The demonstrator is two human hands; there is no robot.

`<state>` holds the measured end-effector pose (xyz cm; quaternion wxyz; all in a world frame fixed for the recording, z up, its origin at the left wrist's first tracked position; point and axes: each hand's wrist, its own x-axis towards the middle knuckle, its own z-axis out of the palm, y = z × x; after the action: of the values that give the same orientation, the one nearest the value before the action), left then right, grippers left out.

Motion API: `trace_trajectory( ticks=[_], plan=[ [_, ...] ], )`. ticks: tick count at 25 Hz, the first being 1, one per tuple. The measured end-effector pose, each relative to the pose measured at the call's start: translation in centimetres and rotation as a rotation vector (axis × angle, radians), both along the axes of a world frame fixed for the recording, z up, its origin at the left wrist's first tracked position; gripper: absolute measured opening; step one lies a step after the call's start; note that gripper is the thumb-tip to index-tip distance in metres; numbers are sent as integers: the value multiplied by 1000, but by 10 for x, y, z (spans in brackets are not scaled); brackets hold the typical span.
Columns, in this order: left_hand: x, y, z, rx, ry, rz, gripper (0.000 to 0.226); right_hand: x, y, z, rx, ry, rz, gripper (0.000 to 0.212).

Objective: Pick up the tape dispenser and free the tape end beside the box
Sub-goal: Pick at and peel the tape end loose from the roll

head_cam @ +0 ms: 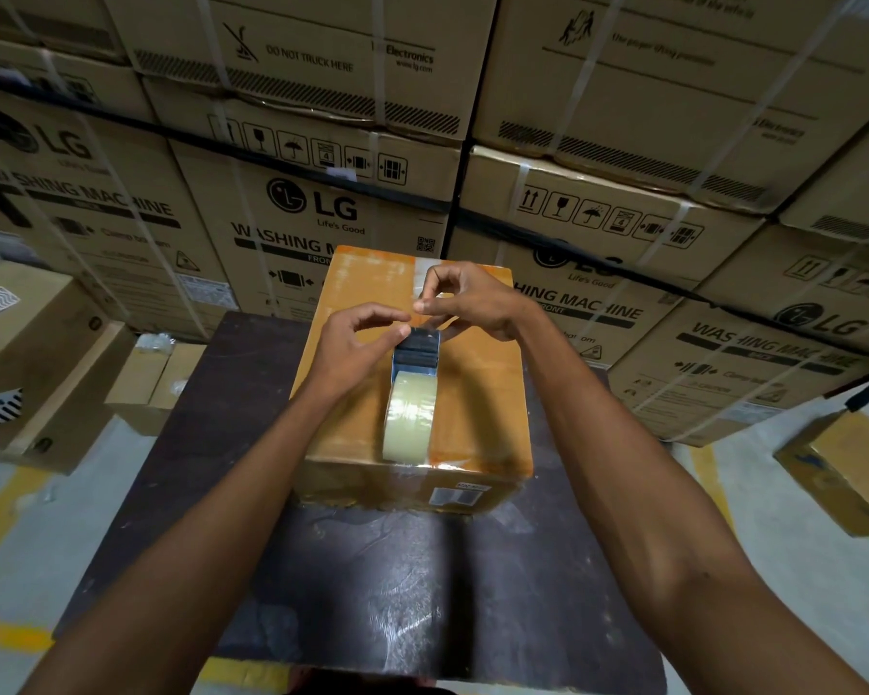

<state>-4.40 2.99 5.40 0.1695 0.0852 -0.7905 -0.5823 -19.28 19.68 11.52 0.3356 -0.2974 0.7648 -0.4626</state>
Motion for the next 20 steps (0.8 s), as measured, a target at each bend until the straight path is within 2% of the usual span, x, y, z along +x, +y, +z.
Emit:
trace_trajectory(
  ticks=[4, 9, 12, 17, 20],
  plan=[
    [-10, 2, 0, 89, -57, -29, 4, -3, 0, -3, -2, -79, -41, 26],
    [-14, 6, -2, 101, -64, -14, 10, -7, 3, -14, -55, -378, -134, 33],
    [-17, 8, -2, 74, -67, -11, 8, -4, 7, -22, -111, -495, -195, 36],
    [-21, 12, -2, 54, -77, -13, 5, 0, 19, -24, -169, -534, -219, 33],
    [-22, 16, -1, 27, -85, -18, 8, 3, 28, -27, -194, -546, -165, 48]
  ],
)
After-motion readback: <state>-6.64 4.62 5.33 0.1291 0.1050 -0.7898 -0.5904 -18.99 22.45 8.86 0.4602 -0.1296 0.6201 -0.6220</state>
